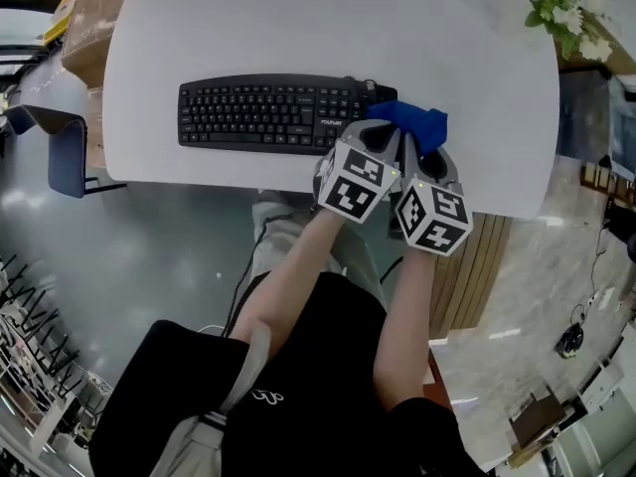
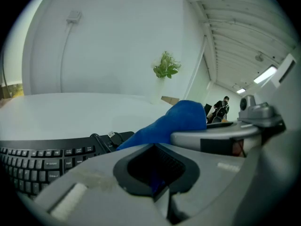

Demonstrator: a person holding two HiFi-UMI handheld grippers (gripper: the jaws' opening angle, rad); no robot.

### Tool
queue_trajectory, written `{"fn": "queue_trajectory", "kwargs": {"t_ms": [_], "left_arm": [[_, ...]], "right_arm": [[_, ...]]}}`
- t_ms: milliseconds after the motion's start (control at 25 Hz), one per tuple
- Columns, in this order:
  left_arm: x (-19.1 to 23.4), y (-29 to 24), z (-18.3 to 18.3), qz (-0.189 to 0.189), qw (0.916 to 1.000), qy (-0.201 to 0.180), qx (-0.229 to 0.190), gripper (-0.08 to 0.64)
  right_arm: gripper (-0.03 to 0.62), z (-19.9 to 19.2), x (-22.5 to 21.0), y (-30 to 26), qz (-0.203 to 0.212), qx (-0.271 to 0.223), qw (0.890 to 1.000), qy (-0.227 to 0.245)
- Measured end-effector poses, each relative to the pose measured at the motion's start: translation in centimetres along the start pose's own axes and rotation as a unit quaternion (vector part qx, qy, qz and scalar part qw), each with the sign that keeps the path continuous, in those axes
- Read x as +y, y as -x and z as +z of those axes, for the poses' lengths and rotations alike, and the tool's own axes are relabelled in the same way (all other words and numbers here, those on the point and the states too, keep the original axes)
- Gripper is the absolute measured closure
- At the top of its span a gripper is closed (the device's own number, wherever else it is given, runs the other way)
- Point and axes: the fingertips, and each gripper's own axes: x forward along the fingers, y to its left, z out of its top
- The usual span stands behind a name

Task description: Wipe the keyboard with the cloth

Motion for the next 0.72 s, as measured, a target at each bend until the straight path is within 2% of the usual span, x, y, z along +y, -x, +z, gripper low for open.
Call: {"fn": "queue_trajectory", "kwargs": {"t_ms": [160,280,480,600,720], "left_arm": [[0.9,1.9,1.2,0.007,0.9995,0.008,-0.030,0.563],[3.1,4.6,2.1,0.023,0.9977,0.021,-0.060,0.563],[9.6,11.2,2.3,0.079,0.9908,0.041,-0.101,0.563],[14.6,16.1,0.9,0.117,0.9849,0.059,-0.113,0.563],[19.6,21.7,-1.2,0.156,0.9764,0.083,-0.123,0.563]], "right_arm": [[0.511,2.3,1.3,0.6,0.007,-0.024,1.000,0.015],[0.511,4.3,4.4,0.7,0.033,-0.043,0.998,0.031],[0.511,5.4,13.6,-1.0,0.106,-0.057,0.991,0.053],[0.511,4.5,20.0,-2.5,0.144,-0.051,0.986,0.062],[0.511,3.0,27.0,-3.4,0.173,-0.037,0.979,0.098]]}}
